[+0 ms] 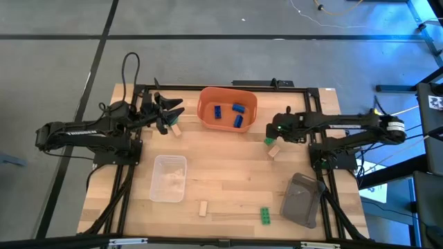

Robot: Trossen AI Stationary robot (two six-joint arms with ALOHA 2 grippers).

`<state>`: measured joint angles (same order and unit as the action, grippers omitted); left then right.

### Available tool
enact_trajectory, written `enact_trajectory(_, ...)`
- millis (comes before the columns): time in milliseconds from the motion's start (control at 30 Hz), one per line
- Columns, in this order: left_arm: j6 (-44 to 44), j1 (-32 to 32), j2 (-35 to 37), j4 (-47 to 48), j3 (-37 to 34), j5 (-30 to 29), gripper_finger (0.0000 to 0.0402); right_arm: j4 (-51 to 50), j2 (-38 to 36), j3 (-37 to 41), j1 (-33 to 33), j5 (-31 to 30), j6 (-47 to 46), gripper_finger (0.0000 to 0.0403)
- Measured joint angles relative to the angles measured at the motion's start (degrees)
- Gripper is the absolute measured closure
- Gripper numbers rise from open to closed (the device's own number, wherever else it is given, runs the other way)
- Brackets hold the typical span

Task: Sort & place blocks by color
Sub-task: Put the top right green game piece into the transparent bin

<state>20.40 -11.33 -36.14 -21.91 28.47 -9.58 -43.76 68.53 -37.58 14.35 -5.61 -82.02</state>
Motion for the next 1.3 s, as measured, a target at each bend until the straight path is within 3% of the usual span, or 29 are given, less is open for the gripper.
enact_trajectory(333, -0.02, 0.02, -0.02, 0.00, 0.02, 0.00, 0.0175, 10.08, 8.87, 0.00, 0.77, -0.43, -1.84, 0.0089)
enact_trajectory(667, -0.07, 0.00, -0.02, 0.24, 0.02, 0.00, 0.0175, 9.83, 13.75, 0.03, 0.77, -1.03, -1.77, 0.0102)
enact_trajectory(833, -0.07, 0.02, -0.02, 0.26, 0.02, 0.02, 0.0175, 10.45, 15.16, -0.01, 0.77, -1.30, -1.68, 0.0158)
enact_trajectory(1100, -0.07, 0.01, -0.01, 0.26, 0.02, 0.00, 0.0175, 8.58, 14.14, 0.02, 0.81, -2.56, 3.91, 0.0300)
enact_trajectory(1300, -0.07, 0.00, -0.02, 0.26, 0.02, -0.22, 0.0175, 3.28, 8.77, 0.02, 0.81, -2.48, 14.26, 0.0309)
